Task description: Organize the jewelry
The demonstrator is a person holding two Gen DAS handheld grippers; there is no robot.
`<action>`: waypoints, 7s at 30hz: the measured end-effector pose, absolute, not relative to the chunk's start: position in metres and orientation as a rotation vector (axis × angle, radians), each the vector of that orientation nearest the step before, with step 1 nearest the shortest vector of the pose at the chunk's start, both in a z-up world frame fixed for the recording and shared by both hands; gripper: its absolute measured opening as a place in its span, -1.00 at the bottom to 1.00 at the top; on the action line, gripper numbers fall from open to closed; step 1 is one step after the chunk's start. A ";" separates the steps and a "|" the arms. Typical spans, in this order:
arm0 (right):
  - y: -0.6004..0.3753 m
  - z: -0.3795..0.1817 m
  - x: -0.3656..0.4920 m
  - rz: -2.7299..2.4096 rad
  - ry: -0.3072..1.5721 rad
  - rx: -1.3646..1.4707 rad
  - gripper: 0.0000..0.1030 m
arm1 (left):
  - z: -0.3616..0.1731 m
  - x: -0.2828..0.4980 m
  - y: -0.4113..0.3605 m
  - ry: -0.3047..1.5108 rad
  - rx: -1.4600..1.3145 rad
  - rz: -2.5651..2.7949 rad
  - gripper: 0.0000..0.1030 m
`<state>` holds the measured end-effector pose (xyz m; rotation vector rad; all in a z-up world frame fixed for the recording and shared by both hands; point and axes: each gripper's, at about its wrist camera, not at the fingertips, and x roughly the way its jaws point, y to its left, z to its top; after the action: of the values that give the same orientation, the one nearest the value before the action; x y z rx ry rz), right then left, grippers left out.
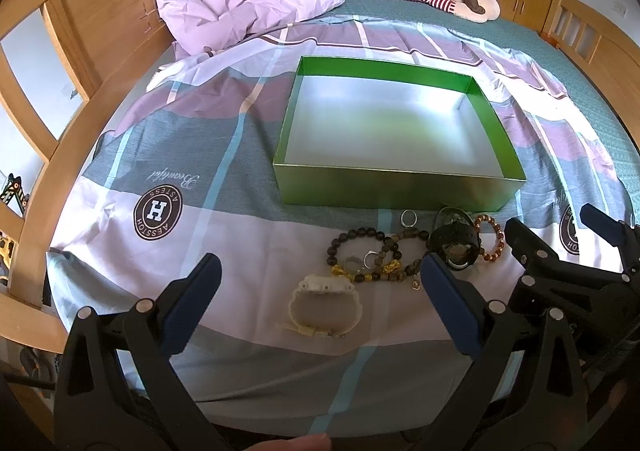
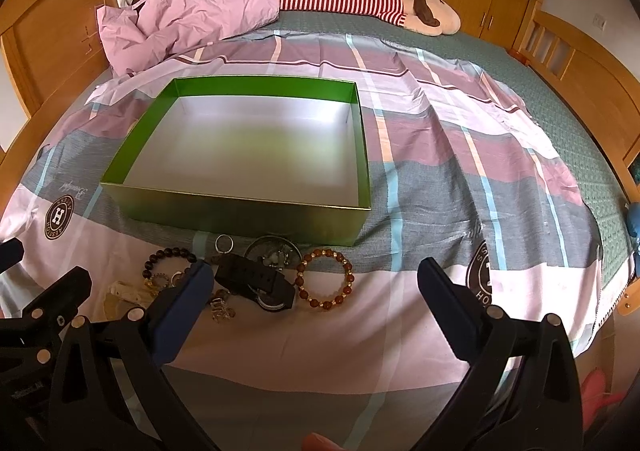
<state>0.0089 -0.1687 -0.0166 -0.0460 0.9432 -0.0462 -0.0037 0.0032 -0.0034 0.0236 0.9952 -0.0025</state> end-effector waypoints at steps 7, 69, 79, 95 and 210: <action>-0.167 -0.018 0.008 -0.044 0.945 -0.049 0.94 | -0.006 -0.003 0.002 1.003 0.022 0.001 0.92; -0.129 -0.091 0.043 0.119 1.109 -0.177 -0.33 | -0.105 0.017 0.034 1.256 0.005 0.071 0.25; -0.132 -0.093 0.039 0.112 1.106 -0.181 -0.88 | -0.111 0.018 0.042 1.254 -0.035 0.065 -0.86; -0.146 -0.041 0.037 0.097 0.994 -0.139 -0.88 | -0.047 0.023 0.072 1.157 -0.167 0.004 -0.86; -0.191 -0.095 0.031 0.037 1.118 -0.038 -0.24 | -0.104 0.043 0.051 1.190 -0.013 -0.001 -0.27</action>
<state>0.0305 -0.1906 -0.0954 -0.0384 1.1181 0.0375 0.0435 0.0506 -0.1044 -0.0129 1.1897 -0.0008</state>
